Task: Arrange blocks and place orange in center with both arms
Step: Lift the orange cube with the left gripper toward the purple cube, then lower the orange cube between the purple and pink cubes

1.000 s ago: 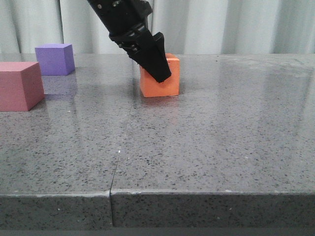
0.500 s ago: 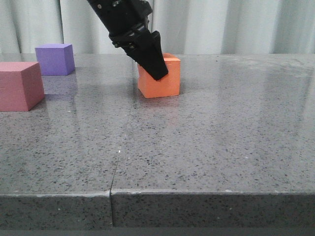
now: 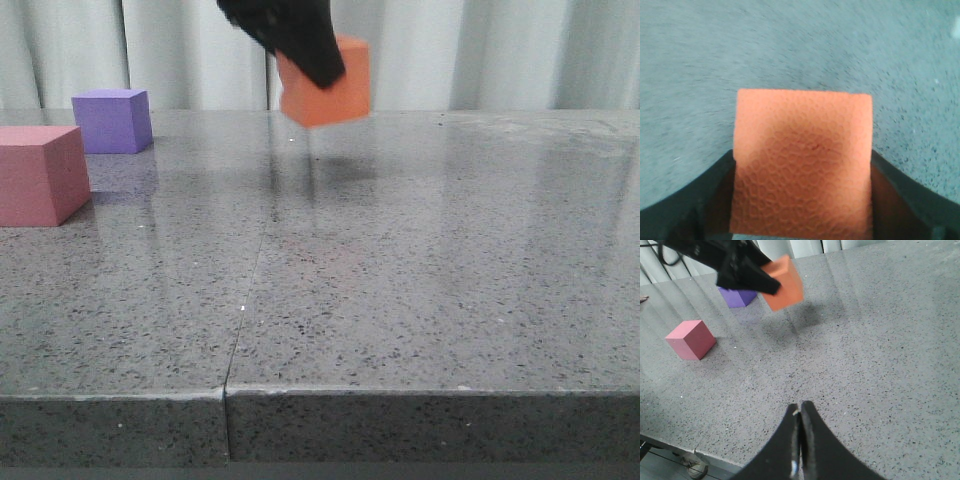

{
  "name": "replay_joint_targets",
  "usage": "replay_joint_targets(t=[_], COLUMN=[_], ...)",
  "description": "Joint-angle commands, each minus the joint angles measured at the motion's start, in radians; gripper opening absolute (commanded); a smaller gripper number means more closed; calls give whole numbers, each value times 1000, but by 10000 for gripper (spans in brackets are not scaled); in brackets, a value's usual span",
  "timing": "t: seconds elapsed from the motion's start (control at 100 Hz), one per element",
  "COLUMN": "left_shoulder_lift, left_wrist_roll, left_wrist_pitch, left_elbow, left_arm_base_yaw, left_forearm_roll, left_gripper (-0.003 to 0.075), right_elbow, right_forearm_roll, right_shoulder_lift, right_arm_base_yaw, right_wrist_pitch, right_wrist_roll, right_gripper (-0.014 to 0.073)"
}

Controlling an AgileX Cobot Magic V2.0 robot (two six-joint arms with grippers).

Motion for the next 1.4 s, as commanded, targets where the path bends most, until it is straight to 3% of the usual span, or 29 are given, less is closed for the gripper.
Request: replay_joint_targets(t=[0.0,0.2,0.52,0.61,0.94,1.39], left_shoulder_lift=[-103,-176,-202,-202,-202,-202], left_wrist_roll=[-112,-363,-862,-945,-1081,-1157], left_wrist_pitch=[-33,-11,149,186,216,13], left_elbow=[-39,-39,-34,-29,15,219], left_arm_base_yaw=[29,116,173,173,173,173], left_forearm_roll=[18,86,462,510,605,631], left_gripper=[262,262,262,262,262,262], right_elbow=[-22,-22,-22,-22,-22,-22], right_forearm_roll=[-9,-9,-9,-9,-9,-9], right_shoulder_lift=[7,7,7,7,7,7], right_arm_base_yaw=[-2,-2,-2,-2,-2,-2], right_wrist_pitch=[-74,-74,-74,-74,-74,-74], right_wrist_roll=[-5,-5,-5,-5,-5,-5], right_gripper=[-61,-61,-61,-61,-61,-61])
